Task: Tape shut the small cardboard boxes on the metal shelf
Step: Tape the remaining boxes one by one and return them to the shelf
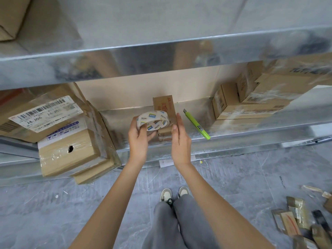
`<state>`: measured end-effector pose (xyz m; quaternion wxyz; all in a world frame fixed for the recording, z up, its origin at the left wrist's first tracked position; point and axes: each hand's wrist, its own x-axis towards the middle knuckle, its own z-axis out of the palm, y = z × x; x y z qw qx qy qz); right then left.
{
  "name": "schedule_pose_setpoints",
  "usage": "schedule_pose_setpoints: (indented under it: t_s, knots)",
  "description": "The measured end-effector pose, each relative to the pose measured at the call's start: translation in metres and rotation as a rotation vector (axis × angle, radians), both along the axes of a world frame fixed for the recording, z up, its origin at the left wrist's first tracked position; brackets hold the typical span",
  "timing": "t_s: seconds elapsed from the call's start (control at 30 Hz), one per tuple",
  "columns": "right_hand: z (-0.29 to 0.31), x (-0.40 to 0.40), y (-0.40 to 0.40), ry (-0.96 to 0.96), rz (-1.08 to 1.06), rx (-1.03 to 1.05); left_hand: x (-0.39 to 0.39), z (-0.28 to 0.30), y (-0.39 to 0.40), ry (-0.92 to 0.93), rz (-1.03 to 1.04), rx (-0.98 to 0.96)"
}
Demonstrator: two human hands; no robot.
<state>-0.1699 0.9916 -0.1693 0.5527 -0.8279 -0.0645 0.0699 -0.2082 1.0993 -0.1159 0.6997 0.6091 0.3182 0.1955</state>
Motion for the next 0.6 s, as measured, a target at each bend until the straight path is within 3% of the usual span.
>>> schedule_pose_setpoints:
  t_s: [0.1,0.23,0.4,0.47,0.53,0.6]
  knots:
    - [0.005,0.001,-0.005,-0.033,0.070,-0.090,0.000,0.008,0.006,0.068,-0.062,-0.002]
    - [0.015,0.001,-0.010,-0.140,0.197,-0.211,-0.002,0.028,0.015,0.214,-0.220,0.273]
    - [0.016,0.006,-0.011,-0.133,0.227,-0.269,-0.001,0.070,0.006,0.303,-0.339,1.019]
    - [0.016,0.006,-0.012,-0.157,0.230,-0.308,0.017,0.081,0.002,0.346,-0.386,1.198]
    - [0.017,0.007,-0.014,-0.171,0.239,-0.343,0.043,0.085,0.003,0.558,-0.533,1.192]
    - [0.019,0.009,-0.015,-0.155,0.248,-0.375,0.068,0.088,0.008,0.877,-0.723,0.991]
